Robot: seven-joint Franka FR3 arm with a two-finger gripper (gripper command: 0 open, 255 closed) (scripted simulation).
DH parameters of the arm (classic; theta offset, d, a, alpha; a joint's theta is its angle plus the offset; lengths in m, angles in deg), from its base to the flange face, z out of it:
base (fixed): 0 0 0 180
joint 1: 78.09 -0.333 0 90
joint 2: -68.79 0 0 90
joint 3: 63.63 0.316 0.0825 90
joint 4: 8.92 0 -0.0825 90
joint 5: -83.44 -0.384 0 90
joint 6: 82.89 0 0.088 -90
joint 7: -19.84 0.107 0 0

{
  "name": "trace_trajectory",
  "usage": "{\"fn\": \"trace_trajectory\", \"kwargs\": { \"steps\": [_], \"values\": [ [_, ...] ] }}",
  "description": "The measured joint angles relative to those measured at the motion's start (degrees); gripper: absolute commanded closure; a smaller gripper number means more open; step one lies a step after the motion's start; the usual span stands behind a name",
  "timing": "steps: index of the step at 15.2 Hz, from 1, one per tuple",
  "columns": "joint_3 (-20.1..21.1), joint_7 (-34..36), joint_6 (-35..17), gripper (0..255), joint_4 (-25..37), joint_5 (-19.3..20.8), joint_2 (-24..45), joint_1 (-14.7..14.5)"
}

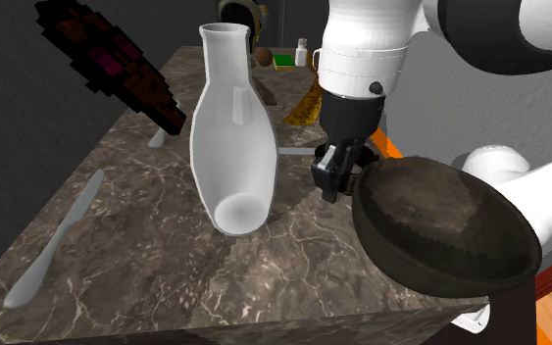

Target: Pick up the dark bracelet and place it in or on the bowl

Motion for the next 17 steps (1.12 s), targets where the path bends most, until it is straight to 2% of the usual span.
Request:
{"fn": "trace_trajectory", "kwargs": {
  "steps": [17],
  "values": [
    [-2.5,1.3,11.7,255,14.8,2.7,3.2,1.4]
  ]
}}
